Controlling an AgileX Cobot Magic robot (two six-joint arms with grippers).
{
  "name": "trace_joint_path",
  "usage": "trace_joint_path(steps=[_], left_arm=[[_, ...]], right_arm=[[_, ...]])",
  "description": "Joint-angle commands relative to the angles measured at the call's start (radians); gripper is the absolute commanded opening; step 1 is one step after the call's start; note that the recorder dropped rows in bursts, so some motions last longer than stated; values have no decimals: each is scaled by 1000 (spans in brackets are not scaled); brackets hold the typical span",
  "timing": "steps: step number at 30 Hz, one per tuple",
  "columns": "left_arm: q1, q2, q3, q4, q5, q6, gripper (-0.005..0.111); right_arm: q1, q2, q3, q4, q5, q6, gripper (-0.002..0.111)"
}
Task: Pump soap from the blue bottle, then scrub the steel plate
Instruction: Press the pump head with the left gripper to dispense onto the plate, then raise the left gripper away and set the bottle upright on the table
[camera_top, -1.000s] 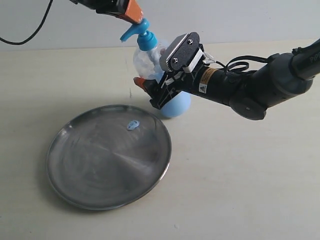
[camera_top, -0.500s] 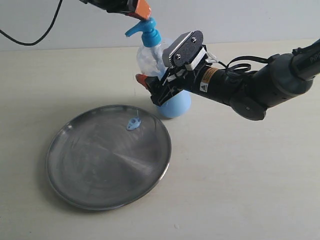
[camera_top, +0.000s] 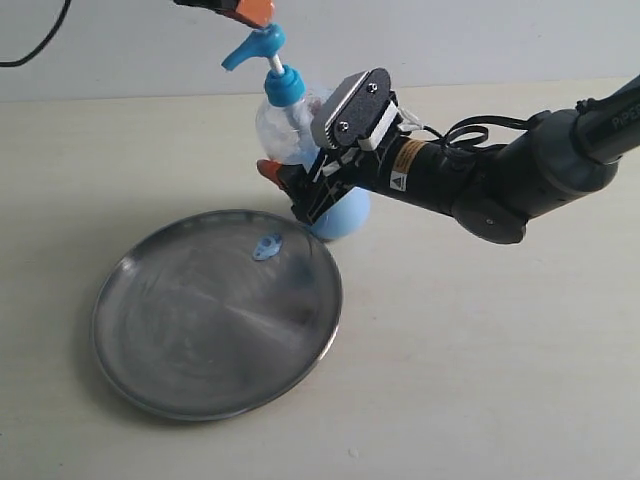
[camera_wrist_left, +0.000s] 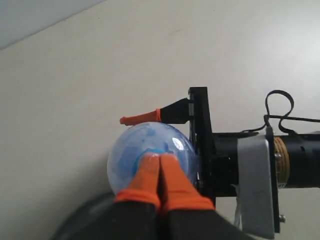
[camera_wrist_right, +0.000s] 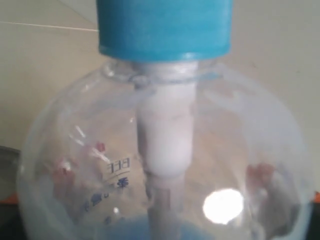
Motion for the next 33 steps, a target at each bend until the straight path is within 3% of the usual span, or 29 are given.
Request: trace_joint_path(steps=[1,10,16,25,28,33], left_arm=[[-4,-120,4,110,11,-35,0],[-4,-266,13,278,123,-118,0],[-4,-339,165,325,123,-122,0],[-4,-411,446,335,-73,-122,0],[-4,-408,569,335,-225,-122,0],[-4,-406,657,335,-353,-122,0]], right_arm=[[4,-18,-13,51,-66,-5,0],[4,-18,-13,117,-37,-7,0],[4,-18,-13,180,12,-7,0],[4,-18,-13,273,26,-5,0],[4,-18,-13,364,26,-4,0],[-14,-18,-13,426,32,108,0]])
